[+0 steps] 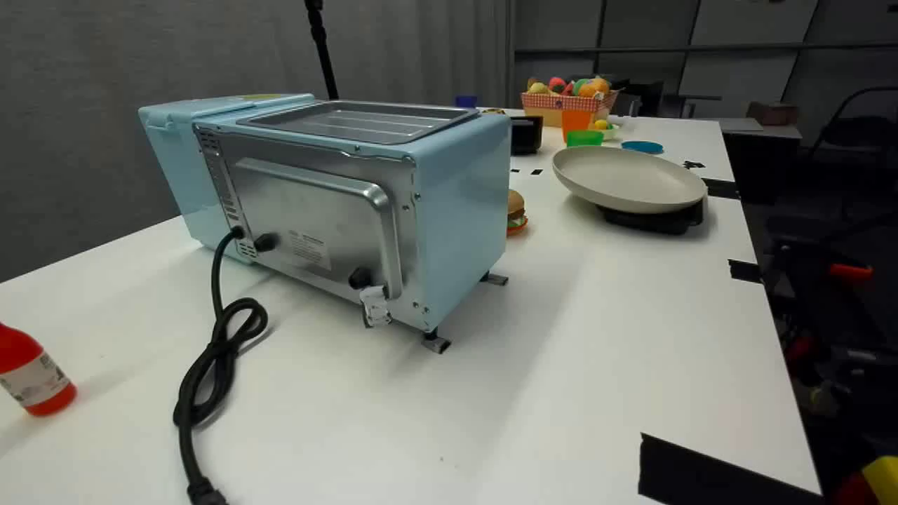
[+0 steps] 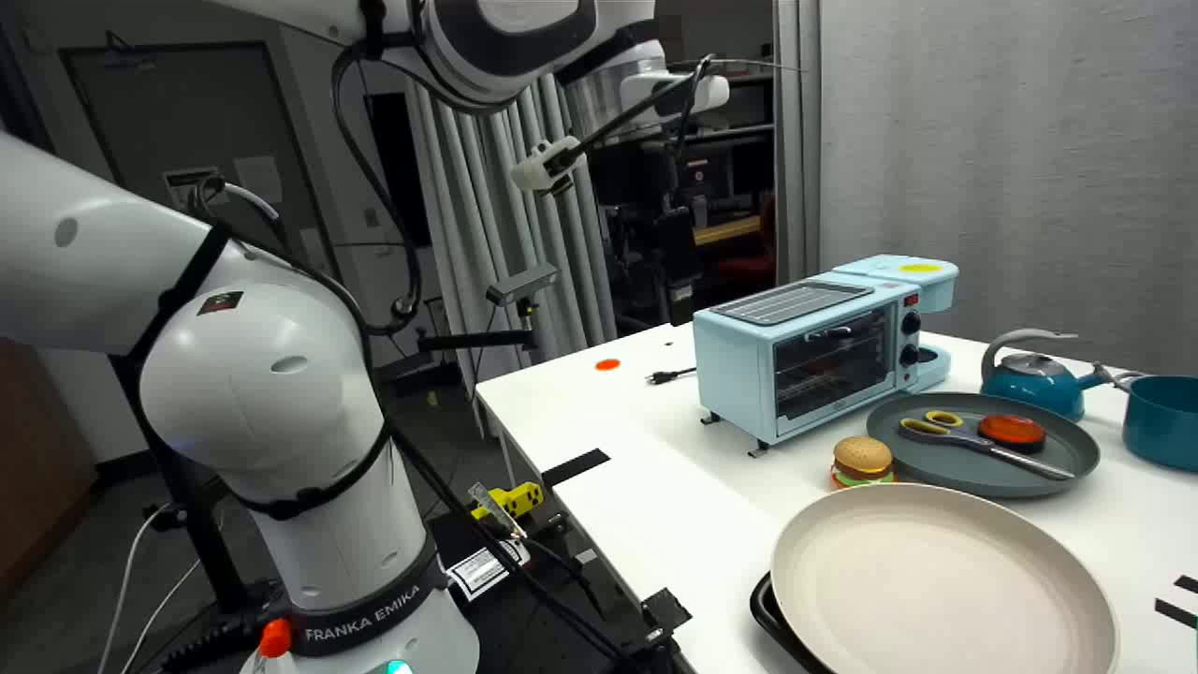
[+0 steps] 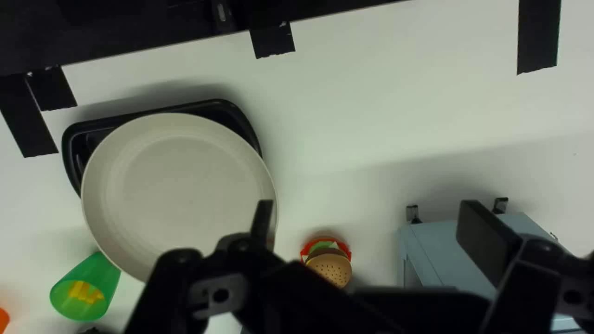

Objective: Pour the chips from the green cup onto the beige plate

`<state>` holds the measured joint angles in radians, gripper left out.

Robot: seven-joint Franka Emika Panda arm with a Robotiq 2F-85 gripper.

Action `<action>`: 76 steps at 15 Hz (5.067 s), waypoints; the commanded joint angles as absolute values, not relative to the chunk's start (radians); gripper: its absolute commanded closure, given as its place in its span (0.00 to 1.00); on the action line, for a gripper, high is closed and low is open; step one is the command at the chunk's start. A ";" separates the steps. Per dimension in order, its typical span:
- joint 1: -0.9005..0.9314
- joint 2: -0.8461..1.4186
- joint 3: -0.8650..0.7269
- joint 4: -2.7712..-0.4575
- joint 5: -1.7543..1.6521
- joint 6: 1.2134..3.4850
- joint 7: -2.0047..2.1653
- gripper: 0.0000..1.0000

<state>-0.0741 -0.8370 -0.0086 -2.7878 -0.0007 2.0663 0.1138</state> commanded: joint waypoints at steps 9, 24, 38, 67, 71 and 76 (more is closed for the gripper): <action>-0.076 -0.835 -0.007 -2.783 0.001 2.063 0.112 0.00; -0.102 -0.696 -0.023 -2.728 -0.011 2.083 0.120 0.00; -0.235 -0.244 -0.137 -2.456 -0.113 2.263 0.112 0.00; -0.251 0.153 -0.233 -2.148 -0.104 2.344 0.144 0.00; -0.260 0.240 -0.247 -2.059 -0.059 2.320 0.130 0.00; -0.280 0.335 -0.264 -1.975 -0.011 2.319 0.130 0.00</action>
